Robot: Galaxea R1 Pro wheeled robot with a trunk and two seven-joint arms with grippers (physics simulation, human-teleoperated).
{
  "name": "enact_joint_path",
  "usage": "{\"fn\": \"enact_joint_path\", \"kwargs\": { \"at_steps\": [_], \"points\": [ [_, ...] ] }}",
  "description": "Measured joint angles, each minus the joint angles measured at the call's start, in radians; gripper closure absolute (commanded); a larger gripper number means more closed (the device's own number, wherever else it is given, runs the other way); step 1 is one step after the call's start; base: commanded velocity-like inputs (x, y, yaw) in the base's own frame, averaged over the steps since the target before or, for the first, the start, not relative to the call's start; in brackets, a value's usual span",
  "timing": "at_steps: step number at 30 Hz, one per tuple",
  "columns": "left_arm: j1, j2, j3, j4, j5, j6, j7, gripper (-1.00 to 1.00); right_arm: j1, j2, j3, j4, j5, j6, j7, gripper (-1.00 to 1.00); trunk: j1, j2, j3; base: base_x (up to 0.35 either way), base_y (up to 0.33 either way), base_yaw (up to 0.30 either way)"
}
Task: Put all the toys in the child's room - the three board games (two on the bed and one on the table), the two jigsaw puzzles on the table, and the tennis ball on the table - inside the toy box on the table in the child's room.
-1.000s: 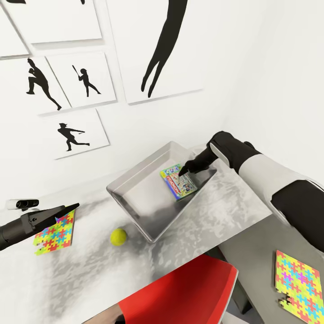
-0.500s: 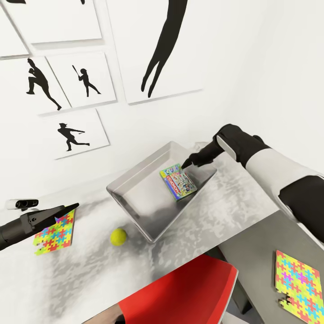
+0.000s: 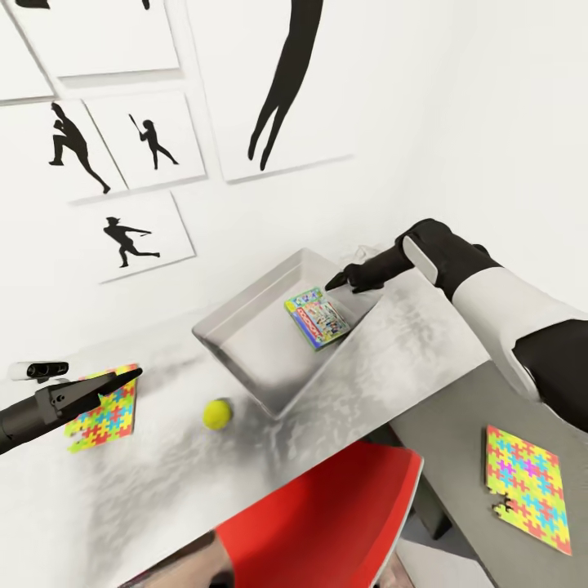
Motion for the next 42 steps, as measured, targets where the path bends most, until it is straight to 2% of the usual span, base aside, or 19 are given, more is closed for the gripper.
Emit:
{"fn": "enact_joint_path", "kwargs": {
  "at_steps": [7, 12, 16, 23, 27, 30, 34, 37, 42],
  "points": [
    [-0.001, 0.001, 0.001, -0.001, 0.000, 0.000, 0.000, -1.00, 0.000, -0.003, -0.023, 0.000, 0.000, 0.000, 0.002, -1.00, 0.000, 0.000, 0.001, -0.142, 0.056, -0.277],
    [0.000, 0.002, 0.009, -0.001, 0.000, 0.000, 0.000, -1.00, 0.000, -0.018, -0.090, 0.000, -0.002, 0.000, 0.002, -1.00, 0.000, 0.000, 0.001, -0.197, 0.105, -0.280],
    [0.000, 0.002, 0.017, -0.002, 0.001, 0.000, 0.000, -1.00, 0.000, -0.021, -0.116, 0.000, -0.002, 0.000, 0.002, -1.00, 0.000, 0.000, 0.001, -0.206, 0.155, -0.281],
    [0.000, 0.003, 0.023, -0.003, 0.001, 0.000, 0.000, -1.00, 0.001, -0.031, -0.130, -0.001, -0.002, 0.000, 0.006, -1.00, 0.000, 0.000, 0.001, -0.218, 0.198, -0.281],
    [0.000, 0.017, 0.023, -0.003, 0.001, 0.000, 0.000, -1.00, 0.002, -0.055, -0.132, -0.001, -0.001, 0.000, 0.042, -1.00, 0.000, 0.000, 0.003, -0.103, 0.153, -0.249],
    [0.000, 0.026, 0.024, -0.004, 0.003, 0.000, 0.000, -1.00, 0.004, -0.077, -0.132, -0.001, 0.002, -0.001, 0.100, -1.00, 0.000, 0.000, 0.005, -0.037, 0.064, -0.121],
    [0.000, 0.034, 0.024, -0.004, 0.017, 0.000, 0.000, -1.00, 0.008, -0.116, -0.130, -0.004, 0.004, -0.002, 0.181, -1.00, 0.000, 0.000, 0.009, -0.013, 0.023, -0.044],
    [0.001, 0.036, 0.024, -0.005, 0.025, 0.000, 0.000, -1.00, 0.010, -0.138, -0.129, -0.016, 0.003, -0.002, 0.208, -1.00, 0.000, 0.000, 0.013, -0.005, 0.009, -0.018],
    [0.001, 0.041, 0.024, -0.007, 0.035, 0.000, 0.000, -1.00, 0.012, -0.196, -0.128, -0.090, 0.001, -0.001, 0.262, -1.00, -0.001, 0.000, 0.021, -0.002, 0.003, -0.039]
  ]
}}
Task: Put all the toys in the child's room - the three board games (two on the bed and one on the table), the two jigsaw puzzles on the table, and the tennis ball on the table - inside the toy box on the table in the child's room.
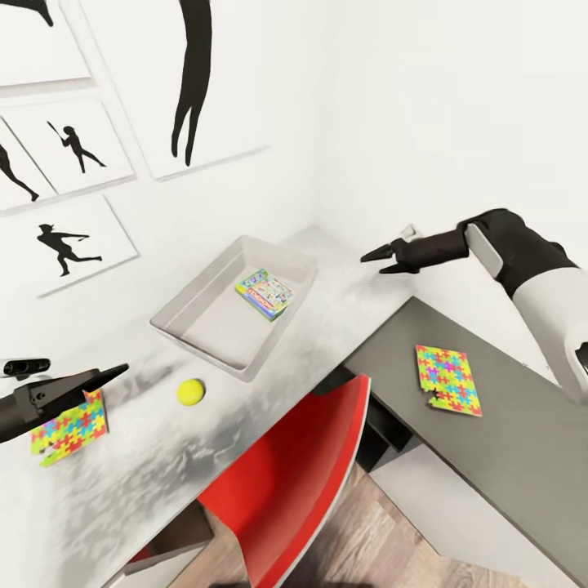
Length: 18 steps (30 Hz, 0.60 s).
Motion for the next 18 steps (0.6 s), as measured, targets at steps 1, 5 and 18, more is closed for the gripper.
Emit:
{"fn": "enact_joint_path", "kwargs": {
  "at_steps": [1, 5, 18],
  "points": [
    [0.000, 0.002, 0.000, 0.000, 0.001, 0.000, 0.000, -1.00, 0.000, -0.009, 0.000, -0.008, 0.000, 0.000, 0.009, -1.00, 0.000, 0.000, 0.002, -0.001, 0.001, -0.058],
    [0.000, 0.009, 0.003, 0.000, 0.003, 0.000, 0.000, -1.00, -0.001, -0.064, 0.000, -0.034, 0.001, 0.000, 0.076, -1.00, 0.000, 0.000, 0.008, 0.000, 0.001, -0.062],
    [0.000, 0.017, 0.005, -0.001, 0.003, 0.000, 0.000, -1.00, 0.026, -0.173, 0.001, -0.039, 0.002, -0.001, 0.223, -1.00, 0.000, 0.000, 0.030, -0.016, 0.000, -0.068]
  ]
}}
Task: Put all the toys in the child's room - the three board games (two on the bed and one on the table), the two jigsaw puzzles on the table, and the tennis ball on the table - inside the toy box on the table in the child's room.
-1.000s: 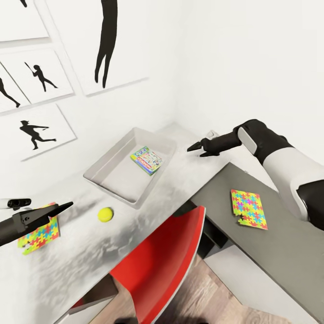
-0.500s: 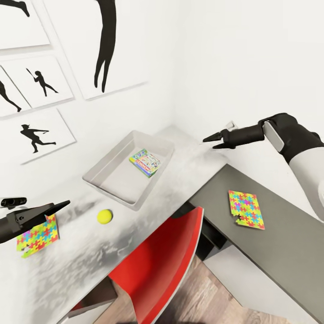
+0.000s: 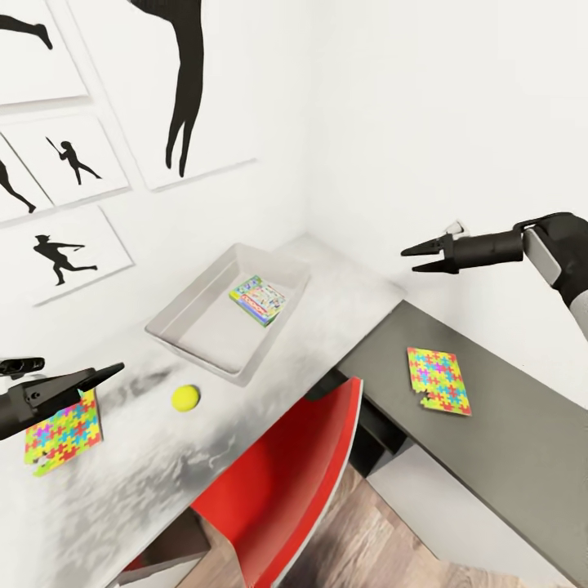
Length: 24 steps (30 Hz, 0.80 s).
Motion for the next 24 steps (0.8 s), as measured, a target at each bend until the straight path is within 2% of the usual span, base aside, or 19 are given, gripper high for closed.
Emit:
{"fn": "enact_joint_path", "kwargs": {
  "at_steps": [6, 15, 24],
  "points": [
    [0.000, 0.012, -0.001, 0.000, 0.000, 0.000, 0.000, -1.00, 0.041, -0.010, -0.001, -0.003, 0.001, 0.000, 0.007, -1.00, 0.000, 0.000, 0.010, -0.142, 0.000, -0.068],
    [0.000, 0.015, 0.000, 0.000, 0.000, 0.000, 0.000, -1.00, 0.051, -0.011, -0.001, -0.003, 0.000, -0.001, 0.007, -1.00, 0.000, 0.000, 0.025, -0.075, 0.000, -0.068],
    [0.000, 0.017, 0.000, 0.000, 0.000, 0.000, 0.000, -1.00, 0.056, -0.011, -0.001, 0.004, 0.001, -0.053, 0.006, -1.00, 0.000, 0.000, 0.040, -0.101, 0.000, -0.068]
  ]
}}
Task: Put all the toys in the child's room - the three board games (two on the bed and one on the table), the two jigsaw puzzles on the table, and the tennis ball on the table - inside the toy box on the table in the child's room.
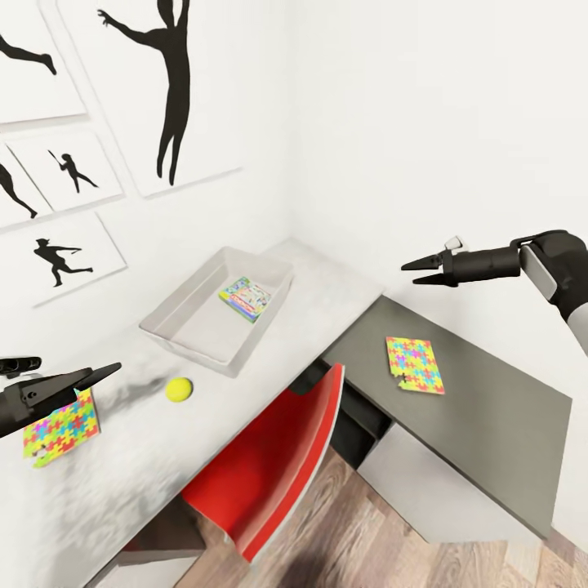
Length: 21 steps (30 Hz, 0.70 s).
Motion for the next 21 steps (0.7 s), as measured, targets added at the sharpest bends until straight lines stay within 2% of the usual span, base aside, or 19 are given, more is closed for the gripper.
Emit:
{"fn": "enact_joint_path", "kwargs": {
  "at_steps": [11, 21],
  "points": [
    [0.000, 0.000, 0.000, 0.000, 0.000, 0.000, 0.000, -1.00, 0.000, -0.002, -0.001, 0.009, -0.001, -0.016, 0.005, -1.00, 0.000, 0.000, 0.018, -0.009, 0.000, -0.072],
    [0.000, 0.000, 0.000, -0.001, 0.000, 0.000, 0.000, -1.00, 0.001, -0.017, 0.000, 0.033, -0.001, -0.019, 0.005, -1.00, 0.000, 0.000, 0.034, 0.000, 0.000, -0.131]
  ]
}}
